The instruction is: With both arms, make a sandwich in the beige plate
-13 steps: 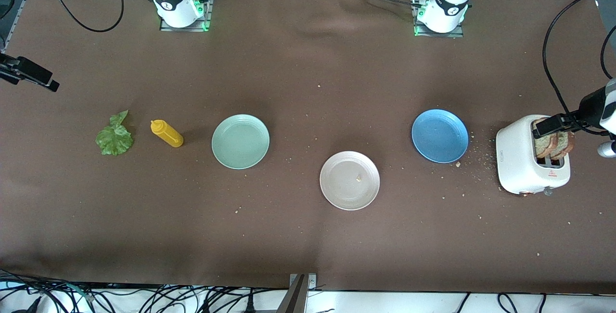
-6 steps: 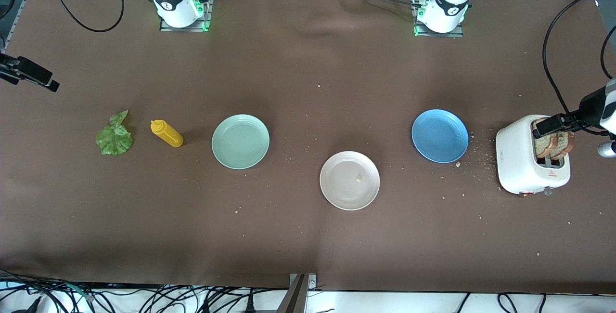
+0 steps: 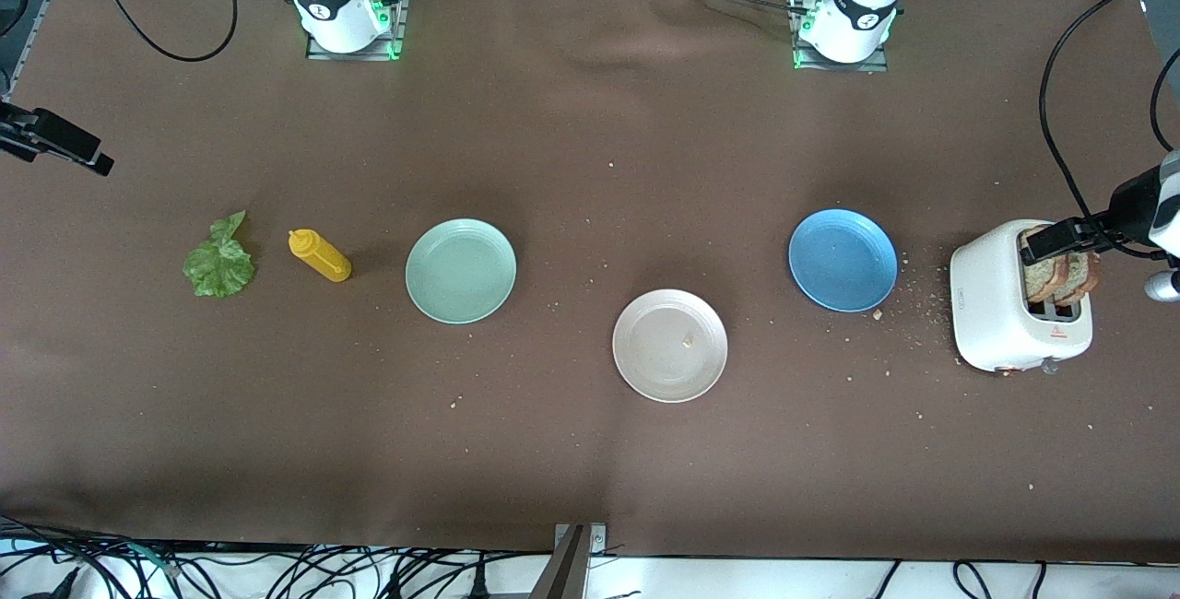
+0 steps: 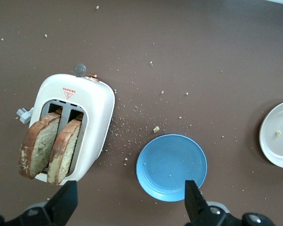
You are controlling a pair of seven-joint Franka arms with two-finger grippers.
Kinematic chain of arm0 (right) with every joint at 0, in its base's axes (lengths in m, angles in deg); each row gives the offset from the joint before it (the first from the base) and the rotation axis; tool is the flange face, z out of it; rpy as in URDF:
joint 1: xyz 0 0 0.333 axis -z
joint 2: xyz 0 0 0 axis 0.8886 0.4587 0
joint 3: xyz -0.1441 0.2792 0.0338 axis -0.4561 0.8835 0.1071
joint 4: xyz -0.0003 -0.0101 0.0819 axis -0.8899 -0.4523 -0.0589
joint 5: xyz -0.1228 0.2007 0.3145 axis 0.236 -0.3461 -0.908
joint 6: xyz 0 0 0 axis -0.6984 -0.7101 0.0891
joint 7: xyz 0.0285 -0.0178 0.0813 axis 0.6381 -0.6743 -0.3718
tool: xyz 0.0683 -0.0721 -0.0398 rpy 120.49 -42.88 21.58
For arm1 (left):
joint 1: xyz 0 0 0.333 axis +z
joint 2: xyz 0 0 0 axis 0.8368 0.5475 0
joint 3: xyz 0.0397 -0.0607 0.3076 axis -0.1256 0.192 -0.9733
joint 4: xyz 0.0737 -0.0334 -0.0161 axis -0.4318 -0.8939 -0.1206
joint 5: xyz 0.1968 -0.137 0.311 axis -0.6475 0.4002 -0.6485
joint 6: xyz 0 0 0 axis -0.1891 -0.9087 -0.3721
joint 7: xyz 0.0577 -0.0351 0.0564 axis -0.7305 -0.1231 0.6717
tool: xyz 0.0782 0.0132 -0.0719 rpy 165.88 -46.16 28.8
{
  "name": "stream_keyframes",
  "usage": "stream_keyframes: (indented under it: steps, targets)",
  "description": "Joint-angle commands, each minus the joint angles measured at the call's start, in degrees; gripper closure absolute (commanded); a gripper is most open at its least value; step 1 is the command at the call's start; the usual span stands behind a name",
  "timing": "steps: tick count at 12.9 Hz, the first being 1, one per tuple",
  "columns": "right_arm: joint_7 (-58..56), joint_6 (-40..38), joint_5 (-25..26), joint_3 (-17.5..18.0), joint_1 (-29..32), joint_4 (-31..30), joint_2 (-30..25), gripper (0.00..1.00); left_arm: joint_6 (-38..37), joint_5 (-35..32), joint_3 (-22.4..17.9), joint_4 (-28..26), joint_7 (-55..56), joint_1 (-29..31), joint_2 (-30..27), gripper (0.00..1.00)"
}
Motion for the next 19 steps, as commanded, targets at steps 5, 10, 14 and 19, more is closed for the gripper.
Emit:
stream_keyframes:
  steps: [5, 10, 14, 19]
  targets:
    - [0.07, 0.27, -0.21, 0.34, 0.33, -0.42, -0.89, 0.00, -0.43, -1.64, -0.11, 0.29, -7.00, 4.50, 1.02, 0.00]
    - [0.07, 0.27, -0.12, 0.43, 0.33, -0.50, -0.81, 0.00, 4.03, -1.72, -0.11, -3.64, -11.16, 7.50, 3.66, 0.00]
    - [-0.02, 0.27, -0.21, 0.34, 0.33, -0.51, -0.81, 0.00, 5.90, -3.39, -0.11, -6.12, -14.41, 8.64, 3.57, 0.00]
    - [0.07, 0.27, -0.12, 0.43, 0.33, -0.51, -0.81, 0.00, 7.03, -3.39, -0.11, -6.74, -14.86, 9.17, 5.50, 0.00]
